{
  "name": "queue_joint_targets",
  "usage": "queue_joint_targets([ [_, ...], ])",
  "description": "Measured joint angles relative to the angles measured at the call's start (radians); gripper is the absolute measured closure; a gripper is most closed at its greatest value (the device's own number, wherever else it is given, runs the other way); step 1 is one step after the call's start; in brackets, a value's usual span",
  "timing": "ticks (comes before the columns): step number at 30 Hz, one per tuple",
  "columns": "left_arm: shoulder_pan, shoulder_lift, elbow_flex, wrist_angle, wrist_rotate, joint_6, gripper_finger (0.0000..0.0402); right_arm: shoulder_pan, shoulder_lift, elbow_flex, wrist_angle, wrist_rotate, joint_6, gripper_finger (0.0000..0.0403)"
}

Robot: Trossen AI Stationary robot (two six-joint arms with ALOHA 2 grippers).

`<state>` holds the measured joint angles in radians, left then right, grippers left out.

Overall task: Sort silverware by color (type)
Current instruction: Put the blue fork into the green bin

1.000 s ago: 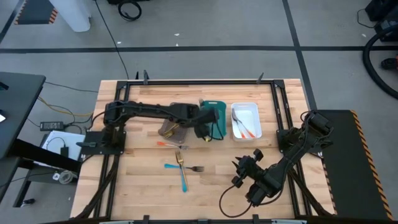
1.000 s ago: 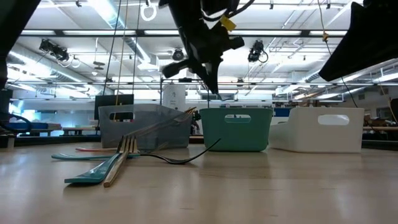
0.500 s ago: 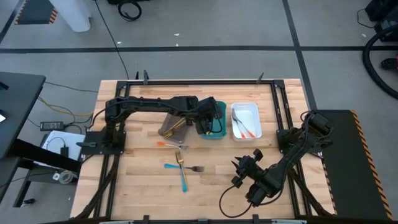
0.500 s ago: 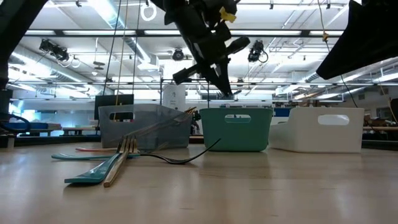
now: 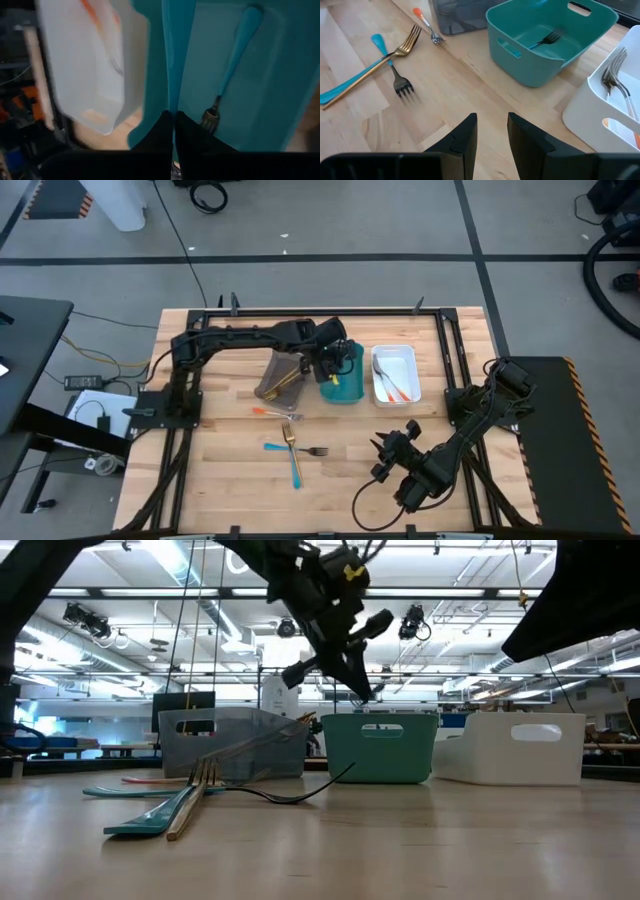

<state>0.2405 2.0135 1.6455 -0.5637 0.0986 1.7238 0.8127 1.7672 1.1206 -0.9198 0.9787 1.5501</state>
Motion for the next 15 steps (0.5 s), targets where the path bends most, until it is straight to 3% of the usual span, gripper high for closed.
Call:
queue_joint_targets([
  [8, -0.002, 0.088, -0.002, 0.026, 0.007, 0.122, 0.039, -0.001, 0.0, -0.005, 0.004, 0.007, -0.009, 0.0288],
  [15, -0.003, 0.123, -0.001, 0.054, 0.003, 0.139, 0.039, 0.0, 0.0, -0.005, 0.006, 0.011, -0.009, 0.0288],
])
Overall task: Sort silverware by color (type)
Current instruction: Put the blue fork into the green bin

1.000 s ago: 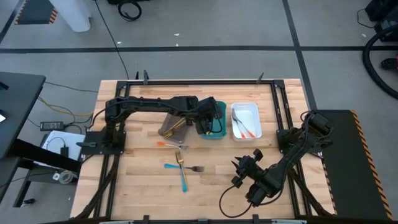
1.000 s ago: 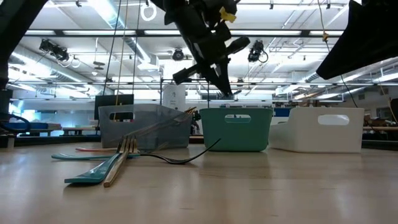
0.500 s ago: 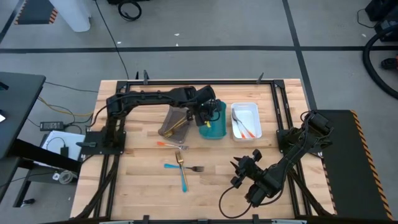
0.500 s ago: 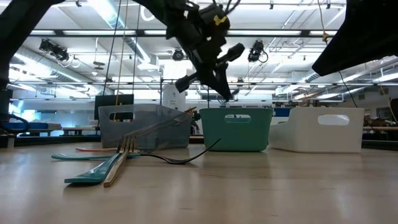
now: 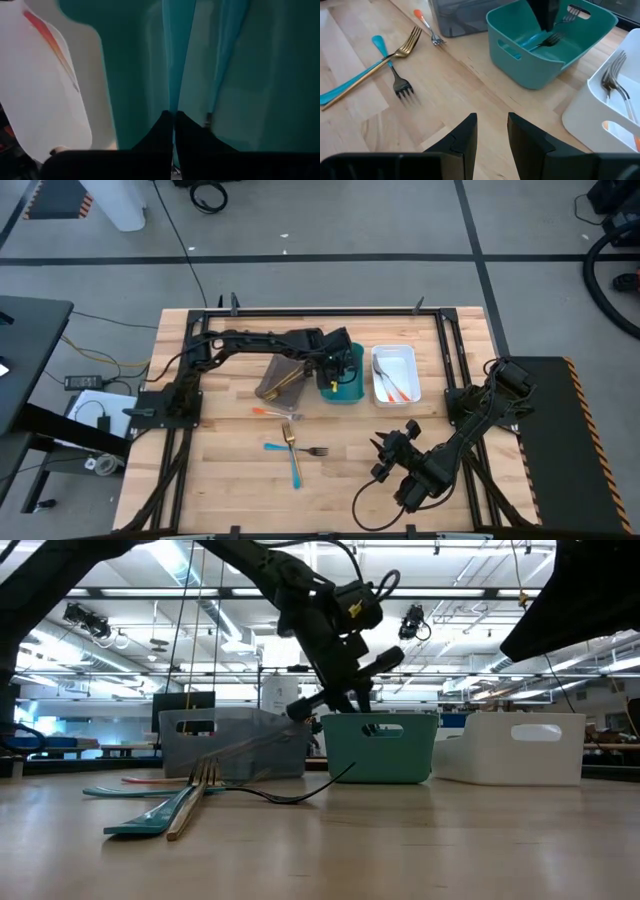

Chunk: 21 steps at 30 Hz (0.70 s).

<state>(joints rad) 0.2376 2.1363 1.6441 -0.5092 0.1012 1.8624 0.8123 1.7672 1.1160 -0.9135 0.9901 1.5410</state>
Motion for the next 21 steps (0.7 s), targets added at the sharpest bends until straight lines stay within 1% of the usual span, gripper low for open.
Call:
queue_joint_targets([
  [6, 0.001, 0.017, 0.0, -0.01, -0.003, 0.015, 0.039, 0.0, 0.0, 0.0, 0.0, 0.004, 0.0, 0.0288],
  [9, 0.001, 0.02, -0.001, -0.012, -0.027, 0.012, 0.039, 0.0, 0.0, 0.0, 0.0, 0.004, 0.0, 0.0288],
  [13, 0.001, 0.019, -0.001, -0.012, -0.033, 0.011, 0.0388, 0.0, 0.0, 0.0, 0.0, 0.004, 0.0, 0.0288],
  [16, 0.001, 0.019, -0.001, -0.01, -0.035, 0.009, 0.0373, 0.0, 0.0, 0.0, 0.0, 0.004, 0.0, 0.0288],
  [21, 0.001, 0.019, -0.001, -0.008, -0.036, 0.009, 0.0334, 0.0, 0.0, 0.0, 0.001, 0.004, 0.0, 0.0288],
])
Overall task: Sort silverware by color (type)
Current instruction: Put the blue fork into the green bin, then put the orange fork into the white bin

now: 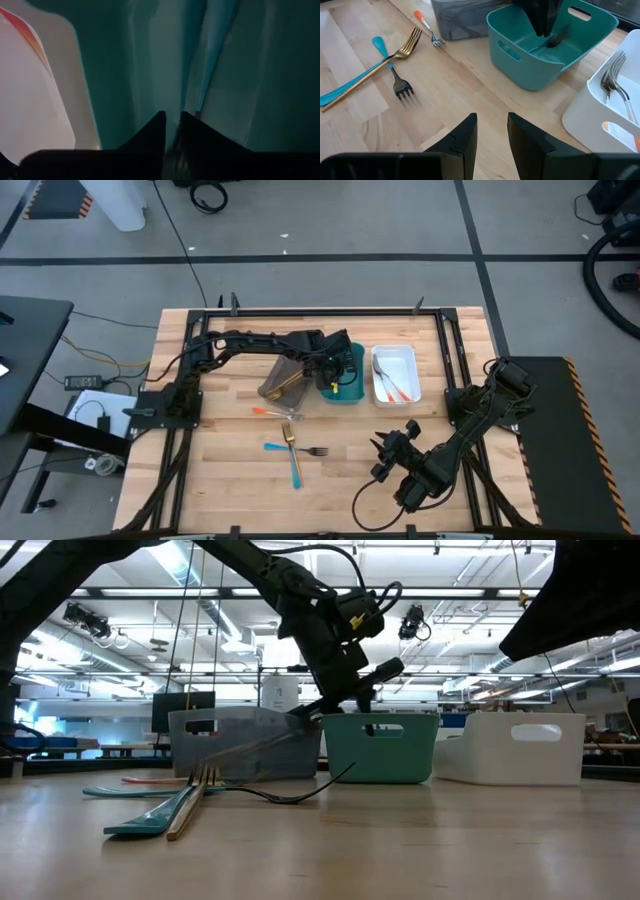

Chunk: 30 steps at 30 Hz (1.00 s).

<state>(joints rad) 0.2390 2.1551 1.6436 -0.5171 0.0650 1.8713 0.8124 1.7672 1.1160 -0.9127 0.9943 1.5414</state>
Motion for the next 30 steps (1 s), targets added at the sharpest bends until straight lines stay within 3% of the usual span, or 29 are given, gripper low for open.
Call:
queue_joint_targets([
  [12, -0.009, -0.002, 0.0, 0.017, -0.046, -0.011, 0.0278, 0.0, 0.0, 0.0, 0.003, 0.0, 0.0, 0.0288],
  [30, -0.03, -0.011, 0.151, -0.184, -0.107, -0.11, 0.0276, 0.0, 0.0, 0.0, 0.008, -0.001, 0.0, 0.0288],
])
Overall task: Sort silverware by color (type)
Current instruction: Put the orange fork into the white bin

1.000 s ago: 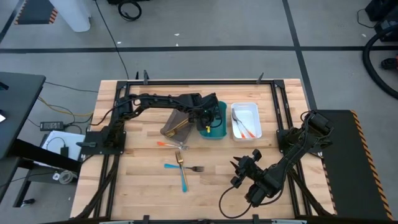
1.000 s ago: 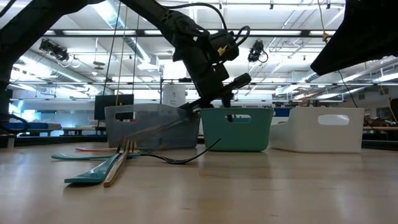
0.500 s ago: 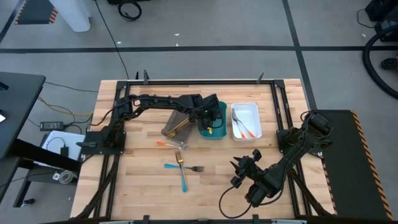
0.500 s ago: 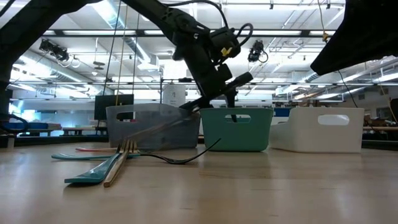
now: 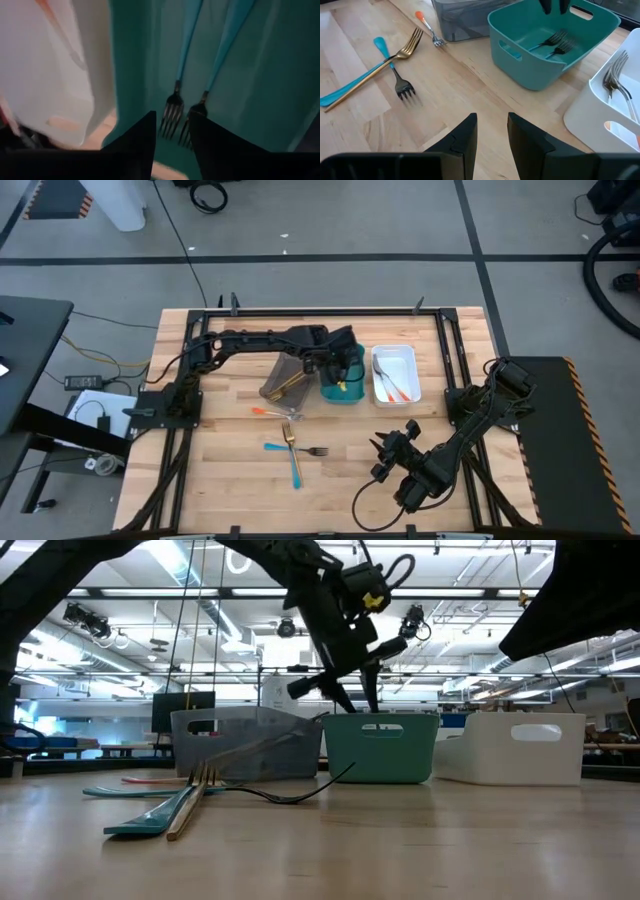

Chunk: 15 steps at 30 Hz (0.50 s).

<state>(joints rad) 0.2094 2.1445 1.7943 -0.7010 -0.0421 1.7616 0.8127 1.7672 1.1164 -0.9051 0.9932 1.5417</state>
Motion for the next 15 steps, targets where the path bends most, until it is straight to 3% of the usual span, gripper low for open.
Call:
queue_joint_targets([
  [5, -0.035, -0.001, 0.06, -0.074, -0.082, -0.084, 0.0276, 0.0, 0.0, 0.0, 0.001, -0.015, 0.0, 0.0288],
  [15, -0.173, -0.036, 0.094, -0.277, -0.36, -0.501, 0.0276, 0.053, 0.0, 0.0, -0.076, -0.069, 0.005, 0.0288],
])
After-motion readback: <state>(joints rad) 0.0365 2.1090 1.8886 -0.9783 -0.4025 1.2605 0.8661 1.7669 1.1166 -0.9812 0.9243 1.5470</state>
